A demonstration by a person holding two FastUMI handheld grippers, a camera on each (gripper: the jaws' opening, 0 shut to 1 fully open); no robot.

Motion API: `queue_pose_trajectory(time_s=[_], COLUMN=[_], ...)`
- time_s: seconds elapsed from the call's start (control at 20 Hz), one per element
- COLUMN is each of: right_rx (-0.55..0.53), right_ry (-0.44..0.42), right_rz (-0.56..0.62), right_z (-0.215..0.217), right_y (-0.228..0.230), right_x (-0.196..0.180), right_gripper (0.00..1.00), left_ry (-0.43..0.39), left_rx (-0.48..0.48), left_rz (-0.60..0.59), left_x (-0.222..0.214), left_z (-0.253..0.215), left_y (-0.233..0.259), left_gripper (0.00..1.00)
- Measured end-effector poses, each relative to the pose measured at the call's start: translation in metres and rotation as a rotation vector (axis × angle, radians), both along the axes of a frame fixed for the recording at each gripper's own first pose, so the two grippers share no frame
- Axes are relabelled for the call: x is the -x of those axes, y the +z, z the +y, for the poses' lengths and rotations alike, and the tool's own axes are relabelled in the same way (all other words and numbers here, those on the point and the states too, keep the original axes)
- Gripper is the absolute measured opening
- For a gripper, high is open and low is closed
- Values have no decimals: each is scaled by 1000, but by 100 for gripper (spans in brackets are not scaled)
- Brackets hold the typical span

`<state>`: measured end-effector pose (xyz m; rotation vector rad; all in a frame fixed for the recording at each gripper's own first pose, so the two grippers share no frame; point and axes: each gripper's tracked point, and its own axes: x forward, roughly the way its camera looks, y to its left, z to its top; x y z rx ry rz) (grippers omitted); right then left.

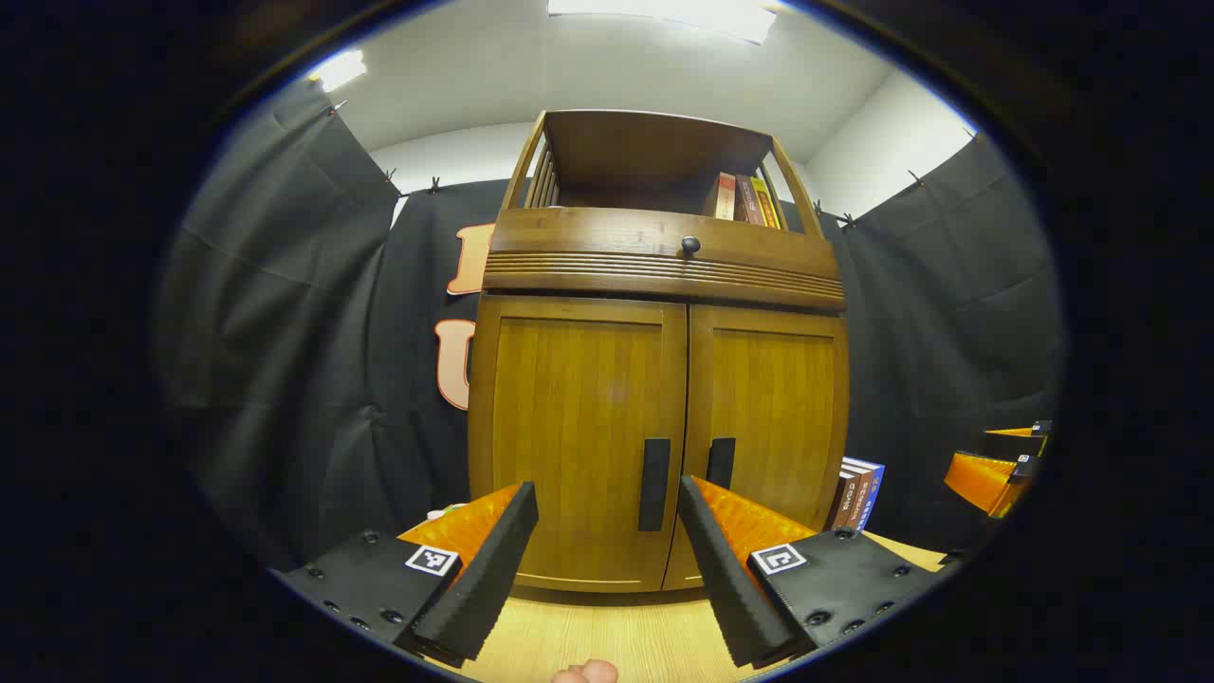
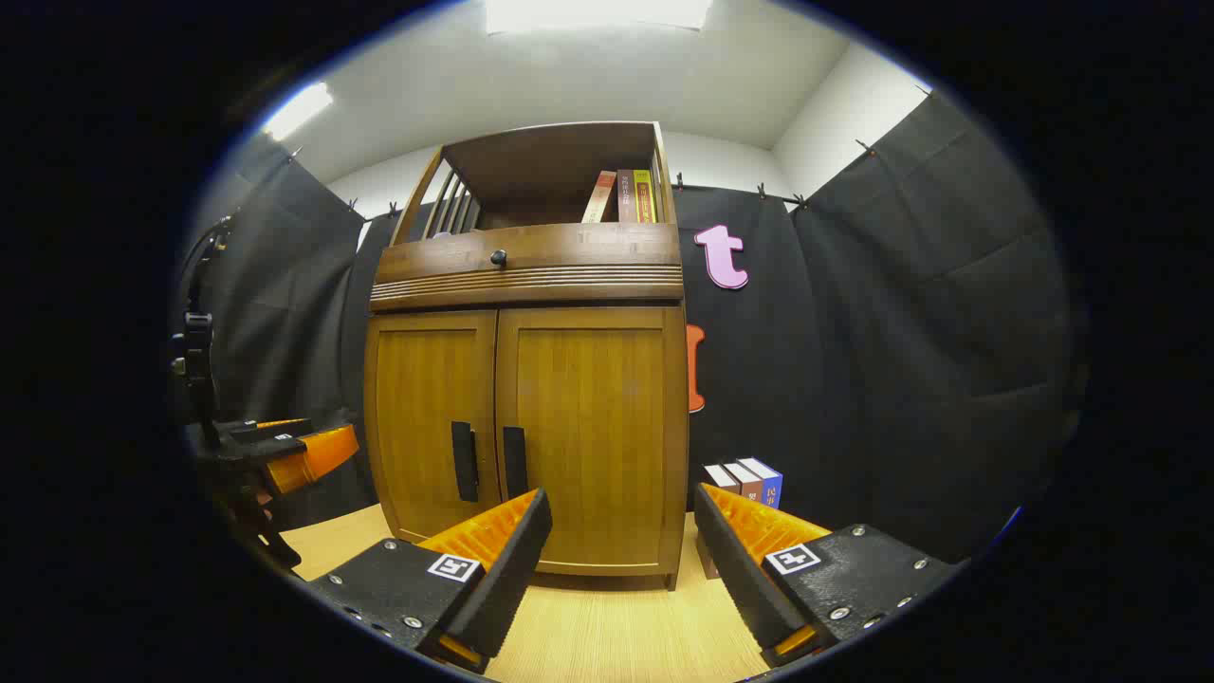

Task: Open the right door of the double-door shoe cabinet with the right hand, and open the left door with the left hand.

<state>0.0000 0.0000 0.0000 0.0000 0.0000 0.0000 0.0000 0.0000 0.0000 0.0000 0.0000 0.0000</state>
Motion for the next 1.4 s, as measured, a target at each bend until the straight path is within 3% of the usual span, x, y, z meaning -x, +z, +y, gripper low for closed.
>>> queue_pose_trajectory(time_s=[0.6,1.1,1.15,1.4], right_rx=[-14,-14,-15,-14], right_ry=[-13,-11,-8,8], right_rz=[-3,-3,-4,-2], right_z=[-4,-4,-4,2], right_y=[-1,-1,-1,-3], right_x=[-4,-6,-7,-12], right_gripper=[94,94,94,94], left_ry=[7,24,25,35], left_rx=[-7,-11,-11,-9], left_rz=[1,-6,-6,-11], left_x=[-3,-5,-5,-5], left_z=[3,7,7,12], left_y=[0,1,1,4], left_gripper=[99,99,94,99])
